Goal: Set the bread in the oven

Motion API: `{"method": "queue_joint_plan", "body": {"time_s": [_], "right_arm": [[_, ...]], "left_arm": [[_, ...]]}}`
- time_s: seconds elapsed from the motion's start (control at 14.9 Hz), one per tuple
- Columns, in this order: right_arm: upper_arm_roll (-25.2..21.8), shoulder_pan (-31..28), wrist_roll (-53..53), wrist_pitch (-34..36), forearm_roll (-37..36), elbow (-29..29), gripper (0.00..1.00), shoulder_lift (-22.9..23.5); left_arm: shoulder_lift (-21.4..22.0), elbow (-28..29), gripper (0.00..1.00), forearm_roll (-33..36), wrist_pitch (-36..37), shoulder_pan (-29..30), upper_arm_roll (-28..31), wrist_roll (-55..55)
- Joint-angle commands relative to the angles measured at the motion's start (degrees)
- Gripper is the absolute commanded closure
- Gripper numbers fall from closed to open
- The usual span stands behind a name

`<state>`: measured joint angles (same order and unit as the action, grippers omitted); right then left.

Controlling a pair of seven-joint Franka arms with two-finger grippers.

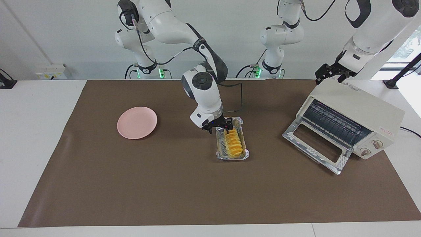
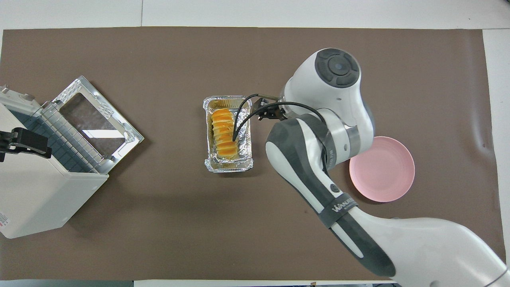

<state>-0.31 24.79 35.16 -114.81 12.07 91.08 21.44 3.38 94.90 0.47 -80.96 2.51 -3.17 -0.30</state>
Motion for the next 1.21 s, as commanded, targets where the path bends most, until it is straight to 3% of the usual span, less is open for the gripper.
{"method": "queue_joint_plan", "body": {"time_s": [0.0, 0.47, 0.67, 1.14], "right_arm": [[0.48, -5.96, -3.49, 5.89, 0.15, 1.11, 0.0, -4.46], [0.4, -23.63, -35.21, 15.93, -3.26, 1.2, 0.0, -8.78], [1.18, -27.76, -40.95, 16.81, -5.65, 1.64, 0.0, -10.88], [0.84, -30.15, -46.41, 25.15, -10.13, 1.73, 0.0, -20.29]], "left_arm": [[1.1, 0.9, 0.0, -0.03, 0.1, -0.23, 0.27, 0.13], [1.1, 0.9, 0.0, -0.03, 0.1, -0.23, 0.27, 0.13], [1.1, 0.9, 0.0, -0.03, 0.1, -0.23, 0.27, 0.13], [1.1, 0.9, 0.0, -0.03, 0.1, -0.23, 0.27, 0.13]]}}
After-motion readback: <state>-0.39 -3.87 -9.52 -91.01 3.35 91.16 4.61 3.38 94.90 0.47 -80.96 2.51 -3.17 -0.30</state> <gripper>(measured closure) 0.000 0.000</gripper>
